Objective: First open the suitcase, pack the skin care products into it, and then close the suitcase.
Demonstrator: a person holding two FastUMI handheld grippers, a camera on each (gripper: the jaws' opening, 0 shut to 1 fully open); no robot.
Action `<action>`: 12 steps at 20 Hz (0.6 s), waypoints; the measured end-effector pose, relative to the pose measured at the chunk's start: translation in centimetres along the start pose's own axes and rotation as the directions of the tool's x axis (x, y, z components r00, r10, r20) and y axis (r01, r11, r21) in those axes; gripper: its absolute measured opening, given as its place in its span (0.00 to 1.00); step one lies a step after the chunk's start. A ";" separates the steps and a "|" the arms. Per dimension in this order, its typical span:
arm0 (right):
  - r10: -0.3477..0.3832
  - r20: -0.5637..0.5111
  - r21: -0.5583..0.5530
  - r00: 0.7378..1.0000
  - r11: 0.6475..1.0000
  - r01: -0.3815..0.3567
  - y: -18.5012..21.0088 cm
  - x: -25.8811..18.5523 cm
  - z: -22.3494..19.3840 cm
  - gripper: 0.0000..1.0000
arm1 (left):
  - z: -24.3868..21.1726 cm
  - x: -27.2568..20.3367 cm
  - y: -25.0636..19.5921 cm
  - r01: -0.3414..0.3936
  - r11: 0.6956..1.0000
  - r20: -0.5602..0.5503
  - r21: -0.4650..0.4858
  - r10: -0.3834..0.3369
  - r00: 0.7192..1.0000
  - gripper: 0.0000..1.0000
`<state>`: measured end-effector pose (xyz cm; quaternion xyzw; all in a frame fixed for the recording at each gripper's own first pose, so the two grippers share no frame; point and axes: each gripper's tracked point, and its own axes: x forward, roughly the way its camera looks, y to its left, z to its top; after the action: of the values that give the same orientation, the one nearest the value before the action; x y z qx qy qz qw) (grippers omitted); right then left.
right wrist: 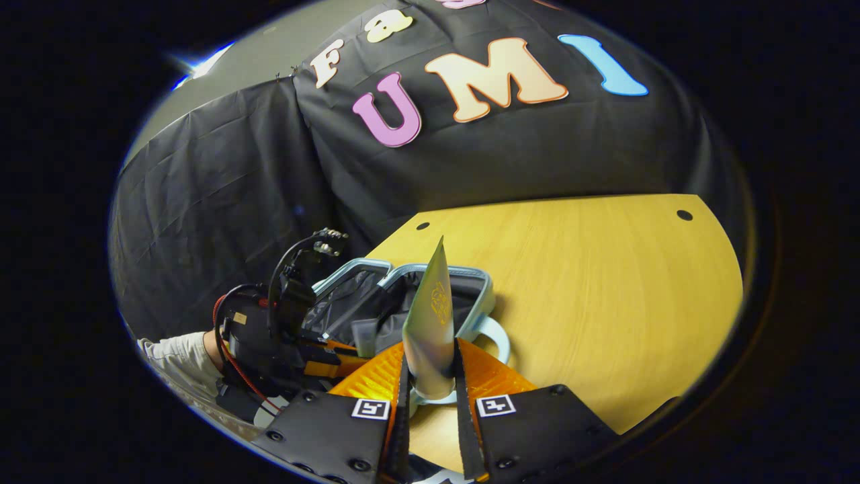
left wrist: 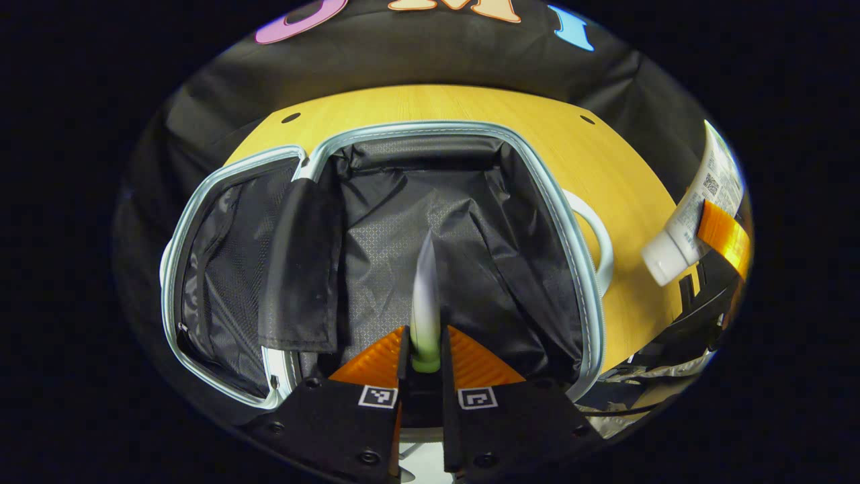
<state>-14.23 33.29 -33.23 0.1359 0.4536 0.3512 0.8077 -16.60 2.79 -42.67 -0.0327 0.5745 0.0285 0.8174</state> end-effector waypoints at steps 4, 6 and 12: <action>0.017 -0.084 0.020 0.996 1.000 -0.015 3.1 2.8 -2.5 0.33 | 0.5 0.7 1.1 0.050 0.999 0.023 -0.005 -0.049 0.999 0.16; 0.003 -0.134 0.015 0.991 1.000 0.000 4.2 4.2 -4.1 0.32 | 1.8 0.0 1.5 0.091 0.996 0.074 -0.005 -0.090 0.993 0.16; -0.087 -0.277 0.024 0.957 0.995 0.098 5.2 7.7 -8.5 0.33 | 6.2 -3.2 4.3 0.148 0.989 0.264 -0.028 -0.135 0.955 0.53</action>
<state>-20.96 41.49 -40.08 0.0795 0.5739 0.3199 0.7497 -12.22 7.56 -37.62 -0.0892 0.4569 -0.0125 0.8850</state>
